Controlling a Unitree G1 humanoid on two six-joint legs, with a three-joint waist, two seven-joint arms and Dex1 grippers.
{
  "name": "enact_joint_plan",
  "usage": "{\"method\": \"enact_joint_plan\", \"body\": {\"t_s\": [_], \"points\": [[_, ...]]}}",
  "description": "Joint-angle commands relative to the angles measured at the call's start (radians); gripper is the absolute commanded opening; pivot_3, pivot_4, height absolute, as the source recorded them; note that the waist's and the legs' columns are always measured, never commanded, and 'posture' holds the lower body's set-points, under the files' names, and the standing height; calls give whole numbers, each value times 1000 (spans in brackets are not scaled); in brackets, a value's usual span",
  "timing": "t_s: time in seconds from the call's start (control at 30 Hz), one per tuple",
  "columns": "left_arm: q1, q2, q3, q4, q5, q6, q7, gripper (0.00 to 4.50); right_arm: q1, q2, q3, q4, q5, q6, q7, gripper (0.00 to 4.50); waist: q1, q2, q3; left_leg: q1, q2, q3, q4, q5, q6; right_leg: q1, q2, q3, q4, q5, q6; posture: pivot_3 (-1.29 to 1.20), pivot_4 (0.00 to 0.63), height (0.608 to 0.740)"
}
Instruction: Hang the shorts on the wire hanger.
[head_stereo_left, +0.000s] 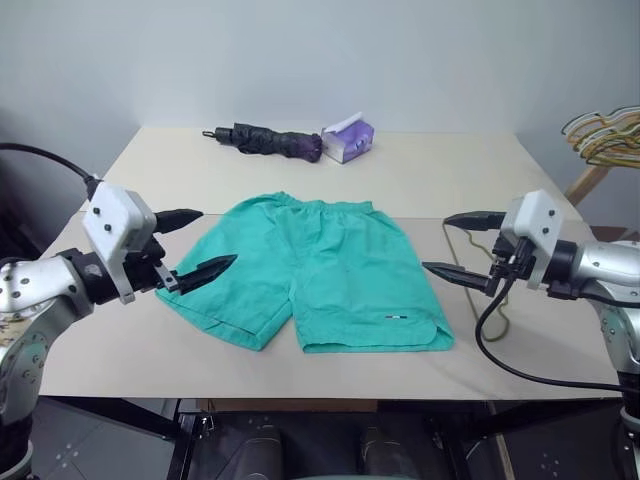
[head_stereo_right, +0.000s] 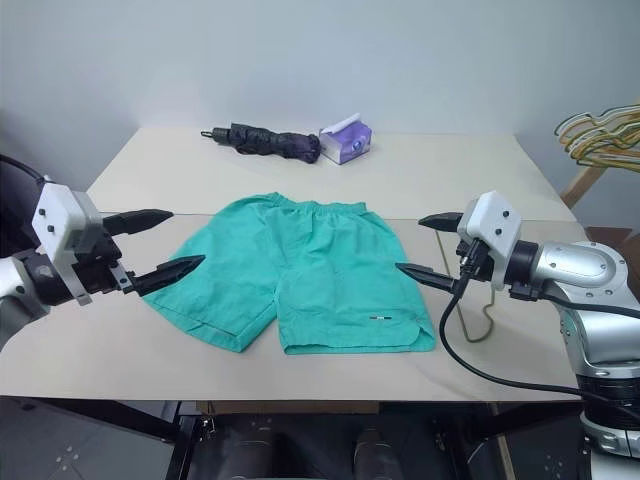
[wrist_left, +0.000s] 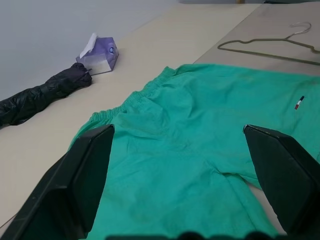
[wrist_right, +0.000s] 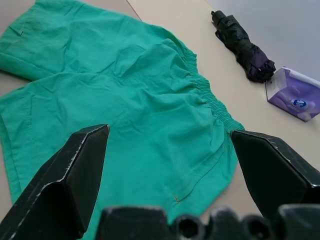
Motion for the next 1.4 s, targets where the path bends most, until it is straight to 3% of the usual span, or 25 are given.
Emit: {"method": "enact_joint_plan", "body": {"t_s": [0.03, 0.2, 0.5, 0.73, 0.9, 1.1, 1.2, 1.4], "points": [[-3, 17, 24, -22, -10, -12, -8, 4471, -15, -2, -22, -29, 19, -4, -6, 4495, 0, 0, 1, 0, 0, 0, 0, 0, 0, 0, 0, 0, 0, 0, 0, 136, 83, 740], [-23, 37, -8, -11, -1, -35, -51, 4471, -36, 1, -25, -12, 16, 2, -20, 4495, -1, 1, 11, 0, 0, 0, 0, 0, 0, 0, 0, 0, 0, 0, -1, 124, 107, 740], [-49, 72, -97, 37, 76, -97, -98, 4471, -33, -5, -20, -7, 12, -8, -15, 4495, -1, 2, 18, -2, 0, 0, -1, 0, 0, -2, 0, 0, 0, -1, -1, 120, 87, 740], [-172, 72, -398, 26, 189, -75, -126, 4471, -56, -20, 11, -1, -18, -16, -7, 4495, -1, 2, 18, -1, 0, 0, 0, 0, 0, -1, 0, -1, 0, -1, 0, 69, 76, 740], [-200, 92, -599, 83, 362, -357, -334, 4471, -34, -19, 12, -33, -16, -11, -9, 4495, -9, 2, 18, -3, 0, 0, -1, -1, -1, -2, 0, 0, 0, -1, 0, 57, 70, 740], [-322, -9, -788, 190, 510, -438, -416, 4471, -20, -20, 20, -47, -19, -13, -4, 4495, -9, 2, 18, -2, 0, 0, 1, -1, -1, -1, 0, 0, 0, -1, 0, 53, 74, 740], [-383, -108, -920, 271, 651, -384, -385, 4471, -30, -36, 19, -63, 8, 13, 24, 4495, -8, 2, 18, -2, -1, 0, 2, -1, -1, 0, 0, 0, 0, -1, 0, 43, 84, 740], [-419, -217, -1030, 365, 811, -353, -349, 4471, -2, -97, 2, -113, 100, 47, 143, 4495, -18, 3, 17, -3, 0, -1, 2, -1, 0, 0, 1, 0, 1, 3, 8, 6, 84, 740]]}}
